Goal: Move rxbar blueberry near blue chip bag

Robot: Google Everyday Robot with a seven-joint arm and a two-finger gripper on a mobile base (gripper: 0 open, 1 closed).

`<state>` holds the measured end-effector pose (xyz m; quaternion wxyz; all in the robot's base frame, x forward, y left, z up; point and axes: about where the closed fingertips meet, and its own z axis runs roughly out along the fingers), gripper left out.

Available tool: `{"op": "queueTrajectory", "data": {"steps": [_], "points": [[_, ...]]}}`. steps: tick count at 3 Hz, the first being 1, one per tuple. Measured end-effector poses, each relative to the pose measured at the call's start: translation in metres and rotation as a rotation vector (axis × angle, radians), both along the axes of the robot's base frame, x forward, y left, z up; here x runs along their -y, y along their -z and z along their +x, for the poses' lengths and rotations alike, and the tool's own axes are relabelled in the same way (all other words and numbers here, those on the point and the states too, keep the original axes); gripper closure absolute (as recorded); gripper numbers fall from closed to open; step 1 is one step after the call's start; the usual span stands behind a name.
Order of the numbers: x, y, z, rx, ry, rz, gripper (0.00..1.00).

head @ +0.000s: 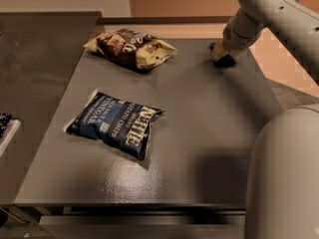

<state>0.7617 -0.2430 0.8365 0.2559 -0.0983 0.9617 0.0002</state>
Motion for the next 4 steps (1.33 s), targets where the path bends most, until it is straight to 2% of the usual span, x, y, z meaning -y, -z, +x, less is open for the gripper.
{"op": "queueTrajectory", "data": {"steps": [1,2,4], "points": [[0.0,0.0,0.0,0.0,0.0,0.0,1.0],[-0.016,-0.018,-0.027,0.017,-0.106,0.005,1.0],[-0.051,-0.059,-0.11,0.043,-0.373,0.002,1.0]]}}
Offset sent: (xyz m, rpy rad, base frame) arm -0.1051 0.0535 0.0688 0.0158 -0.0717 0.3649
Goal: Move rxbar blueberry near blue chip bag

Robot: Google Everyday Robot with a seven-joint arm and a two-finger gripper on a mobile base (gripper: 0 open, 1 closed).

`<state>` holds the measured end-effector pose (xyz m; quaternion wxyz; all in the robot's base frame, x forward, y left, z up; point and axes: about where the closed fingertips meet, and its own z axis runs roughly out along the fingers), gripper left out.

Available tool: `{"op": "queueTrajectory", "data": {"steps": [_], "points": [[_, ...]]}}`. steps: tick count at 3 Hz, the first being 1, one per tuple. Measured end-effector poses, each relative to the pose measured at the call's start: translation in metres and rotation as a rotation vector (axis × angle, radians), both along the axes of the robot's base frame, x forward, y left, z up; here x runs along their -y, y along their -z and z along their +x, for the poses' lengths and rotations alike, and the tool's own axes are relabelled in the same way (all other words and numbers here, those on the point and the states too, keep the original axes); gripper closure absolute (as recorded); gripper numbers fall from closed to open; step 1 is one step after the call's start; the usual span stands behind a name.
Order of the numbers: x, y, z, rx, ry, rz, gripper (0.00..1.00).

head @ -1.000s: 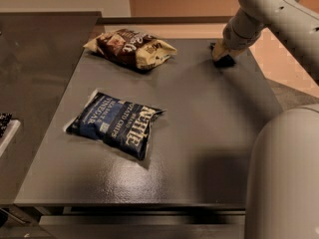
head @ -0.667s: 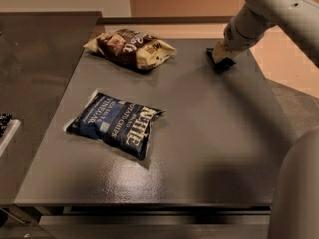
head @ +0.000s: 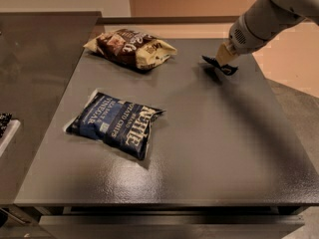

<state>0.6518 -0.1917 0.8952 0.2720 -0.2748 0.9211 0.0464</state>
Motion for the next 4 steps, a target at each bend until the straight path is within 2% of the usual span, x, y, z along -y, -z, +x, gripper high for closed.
{"op": "queueTrajectory", "data": {"steps": [1,2,4], "points": [[-0.02,-0.009,-0.03,-0.006,-0.108,-0.001,1.0],[-0.05,-0.014,-0.058,-0.01,-0.231,-0.003,1.0],[-0.111,-0.007,-0.097,-0.021,-0.447,-0.008,1.0]]}}
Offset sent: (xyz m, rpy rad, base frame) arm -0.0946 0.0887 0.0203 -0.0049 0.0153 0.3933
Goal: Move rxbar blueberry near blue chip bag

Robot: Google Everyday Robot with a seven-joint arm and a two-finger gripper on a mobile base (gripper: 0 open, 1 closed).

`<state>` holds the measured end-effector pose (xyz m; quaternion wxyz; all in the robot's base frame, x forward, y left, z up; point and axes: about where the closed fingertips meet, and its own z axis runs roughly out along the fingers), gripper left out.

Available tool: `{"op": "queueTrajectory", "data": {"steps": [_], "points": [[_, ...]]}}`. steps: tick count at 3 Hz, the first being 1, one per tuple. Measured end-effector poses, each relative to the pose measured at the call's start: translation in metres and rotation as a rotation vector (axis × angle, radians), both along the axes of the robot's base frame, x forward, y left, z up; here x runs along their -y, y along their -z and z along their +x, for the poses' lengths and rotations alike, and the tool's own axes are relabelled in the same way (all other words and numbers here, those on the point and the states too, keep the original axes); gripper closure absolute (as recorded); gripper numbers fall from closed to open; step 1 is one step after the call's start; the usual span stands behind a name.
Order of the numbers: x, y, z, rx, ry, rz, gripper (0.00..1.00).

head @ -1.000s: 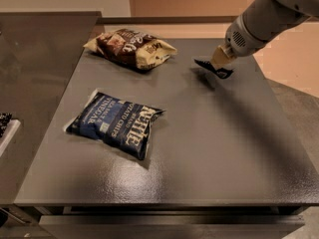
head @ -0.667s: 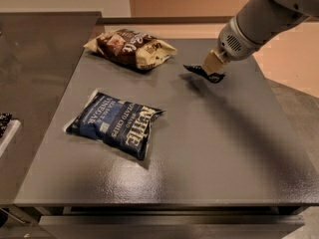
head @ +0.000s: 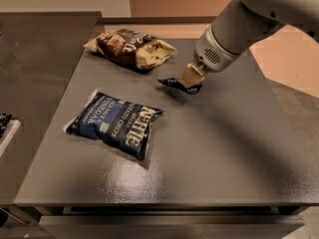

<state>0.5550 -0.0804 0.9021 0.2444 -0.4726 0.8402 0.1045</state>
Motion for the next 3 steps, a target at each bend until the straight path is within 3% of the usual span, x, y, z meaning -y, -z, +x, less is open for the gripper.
{"op": "queueTrajectory", "data": {"steps": [1,2,3], "points": [[-0.023,0.007,-0.015,-0.012,-0.078,-0.001,1.0],[-0.04,0.013,-0.029,-0.023,-0.13,-0.003,0.82],[-0.049,0.019,-0.037,-0.035,-0.162,-0.006,0.58]]}}
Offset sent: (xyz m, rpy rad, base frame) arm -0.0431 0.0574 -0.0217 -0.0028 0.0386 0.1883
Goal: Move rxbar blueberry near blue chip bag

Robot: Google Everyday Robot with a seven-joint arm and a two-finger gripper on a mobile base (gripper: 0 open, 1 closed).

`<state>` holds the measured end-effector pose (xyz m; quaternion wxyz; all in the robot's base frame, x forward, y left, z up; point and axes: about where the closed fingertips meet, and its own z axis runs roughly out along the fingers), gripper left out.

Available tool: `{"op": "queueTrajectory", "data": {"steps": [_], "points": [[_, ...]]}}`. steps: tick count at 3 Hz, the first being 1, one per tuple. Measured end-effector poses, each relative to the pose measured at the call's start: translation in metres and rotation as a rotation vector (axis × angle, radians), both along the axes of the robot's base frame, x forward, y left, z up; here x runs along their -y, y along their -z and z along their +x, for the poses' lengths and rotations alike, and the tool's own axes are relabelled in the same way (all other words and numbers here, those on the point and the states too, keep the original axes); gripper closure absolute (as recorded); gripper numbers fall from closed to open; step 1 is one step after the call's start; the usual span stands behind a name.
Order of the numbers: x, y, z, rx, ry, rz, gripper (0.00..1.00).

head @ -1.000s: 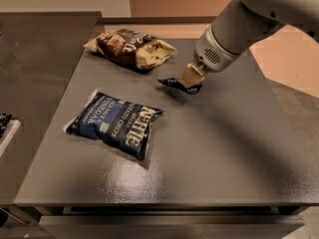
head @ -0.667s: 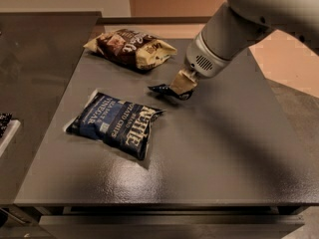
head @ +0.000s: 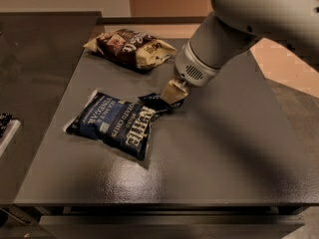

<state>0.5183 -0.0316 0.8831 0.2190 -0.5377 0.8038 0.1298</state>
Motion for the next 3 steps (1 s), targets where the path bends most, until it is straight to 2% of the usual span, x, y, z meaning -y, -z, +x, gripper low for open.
{"op": "queueTrajectory", "data": {"steps": [1,2,3], "points": [[-0.005,0.0033,-0.0053,-0.013,-0.03,0.004,0.35],[-0.0057,0.0026,-0.0059,-0.011,-0.031,0.003,0.13],[-0.0066,0.0021,-0.0067,-0.01,-0.033,0.002,0.0]]}}
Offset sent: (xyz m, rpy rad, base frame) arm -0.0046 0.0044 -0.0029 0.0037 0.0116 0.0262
